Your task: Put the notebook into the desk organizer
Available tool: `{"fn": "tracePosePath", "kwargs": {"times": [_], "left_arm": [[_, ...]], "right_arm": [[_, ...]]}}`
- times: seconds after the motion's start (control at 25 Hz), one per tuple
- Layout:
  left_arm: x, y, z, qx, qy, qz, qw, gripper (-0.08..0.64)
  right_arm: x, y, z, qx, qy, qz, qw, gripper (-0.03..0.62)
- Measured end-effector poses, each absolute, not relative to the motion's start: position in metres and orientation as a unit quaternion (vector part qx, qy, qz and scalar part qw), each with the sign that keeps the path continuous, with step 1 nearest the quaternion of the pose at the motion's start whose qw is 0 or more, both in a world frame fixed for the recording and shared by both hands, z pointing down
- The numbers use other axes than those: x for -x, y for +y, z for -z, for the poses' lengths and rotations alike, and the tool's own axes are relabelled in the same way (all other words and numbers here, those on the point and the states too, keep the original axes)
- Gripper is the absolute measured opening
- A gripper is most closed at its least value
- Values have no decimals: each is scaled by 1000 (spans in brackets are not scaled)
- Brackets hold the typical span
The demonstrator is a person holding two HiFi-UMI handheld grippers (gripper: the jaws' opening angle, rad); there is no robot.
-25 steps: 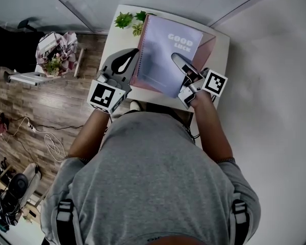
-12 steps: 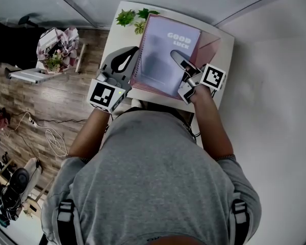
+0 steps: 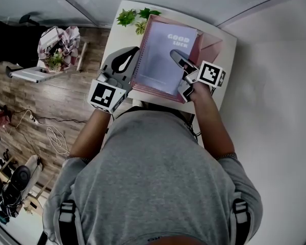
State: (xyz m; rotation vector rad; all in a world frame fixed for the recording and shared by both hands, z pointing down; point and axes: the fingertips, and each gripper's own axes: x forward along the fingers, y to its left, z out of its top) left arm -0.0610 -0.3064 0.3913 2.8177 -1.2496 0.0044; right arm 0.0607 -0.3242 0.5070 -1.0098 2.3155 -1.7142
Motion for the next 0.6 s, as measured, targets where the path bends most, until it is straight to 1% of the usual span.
{"fn": "tracePosePath", "kwargs": {"times": [0.16, 0.24, 0.32, 0.44, 0.48, 0.56, 0.6], "left_arm": [[60, -309, -392, -910, -413, -4, 44, 20], [60, -309, -393, -910, -413, -4, 44, 20], [60, -309, -394, -909, -414, -3, 44, 20], [62, -309, -394, -908, -416, -2, 46, 20], [63, -309, -396, -908, -417, -3, 46, 20], [62, -310, -399, -908, -417, -3, 45, 20], [62, -310, -399, -908, -417, 0, 44, 20]], "right_arm": [[-57, -329, -511, 337, 761, 554, 23, 63], [-57, -330, -513, 342, 764, 547, 11, 86], [-56, -331, -514, 348, 766, 540, -1, 141], [-52, -330, -515, 358, 768, 531, -17, 254], [-51, -331, -517, 362, 767, 529, -22, 272], [-52, -331, -522, 372, 764, 526, -29, 286], [-52, -332, -524, 377, 763, 524, -33, 306]]}}
